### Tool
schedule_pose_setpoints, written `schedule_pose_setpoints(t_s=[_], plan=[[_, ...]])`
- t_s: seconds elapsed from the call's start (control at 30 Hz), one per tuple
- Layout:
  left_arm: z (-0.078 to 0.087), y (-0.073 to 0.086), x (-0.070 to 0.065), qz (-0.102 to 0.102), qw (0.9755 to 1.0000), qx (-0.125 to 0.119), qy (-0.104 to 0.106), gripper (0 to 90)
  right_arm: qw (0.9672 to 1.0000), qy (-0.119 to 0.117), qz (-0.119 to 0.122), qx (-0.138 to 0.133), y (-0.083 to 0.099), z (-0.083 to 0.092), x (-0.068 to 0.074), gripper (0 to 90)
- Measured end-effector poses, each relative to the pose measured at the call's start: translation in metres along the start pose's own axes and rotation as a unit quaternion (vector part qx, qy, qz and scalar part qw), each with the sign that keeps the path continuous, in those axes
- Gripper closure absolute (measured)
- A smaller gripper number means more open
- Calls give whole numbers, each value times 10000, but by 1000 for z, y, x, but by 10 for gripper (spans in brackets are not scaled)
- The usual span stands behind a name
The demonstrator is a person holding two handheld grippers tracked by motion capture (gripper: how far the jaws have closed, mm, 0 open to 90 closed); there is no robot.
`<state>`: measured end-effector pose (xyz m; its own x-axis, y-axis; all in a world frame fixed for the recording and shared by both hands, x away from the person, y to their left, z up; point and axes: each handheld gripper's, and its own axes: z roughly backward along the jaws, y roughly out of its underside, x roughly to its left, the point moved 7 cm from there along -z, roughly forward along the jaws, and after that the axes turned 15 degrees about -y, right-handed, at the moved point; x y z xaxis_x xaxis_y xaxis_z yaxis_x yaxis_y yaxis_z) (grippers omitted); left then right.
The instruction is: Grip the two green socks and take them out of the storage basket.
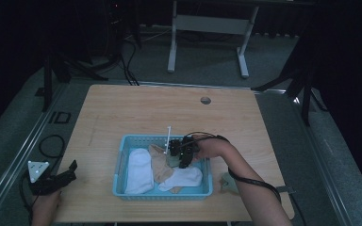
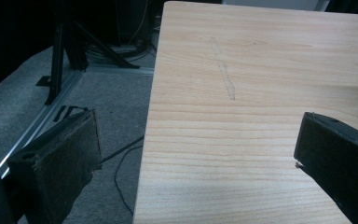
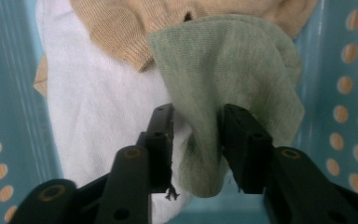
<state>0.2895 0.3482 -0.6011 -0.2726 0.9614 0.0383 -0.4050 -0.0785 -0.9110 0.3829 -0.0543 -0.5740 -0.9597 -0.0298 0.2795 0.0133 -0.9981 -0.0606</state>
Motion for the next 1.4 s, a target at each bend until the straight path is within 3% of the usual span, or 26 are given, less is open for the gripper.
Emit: schedule_pose_setpoints(t_s=[0.1,0.2,0.63,0.9,1.4], plan=[[0,0,0,-3,10000,-5,0,7,10000,32,-26,1,0,1,-1,799],[0,0,0,-1,10000,-3,-5,7,10000,80,33,1,0,6,2,838],[0,0,0,-4,10000,-3,-23,7,9990,310,76,-327,3,52,16,847],[0,0,0,-10,10000,-16,-20,7,9969,471,243,-583,7,86,36,851],[0,0,0,0,10000,-2,-43,7,9944,765,-23,-728,47,120,45,851]])
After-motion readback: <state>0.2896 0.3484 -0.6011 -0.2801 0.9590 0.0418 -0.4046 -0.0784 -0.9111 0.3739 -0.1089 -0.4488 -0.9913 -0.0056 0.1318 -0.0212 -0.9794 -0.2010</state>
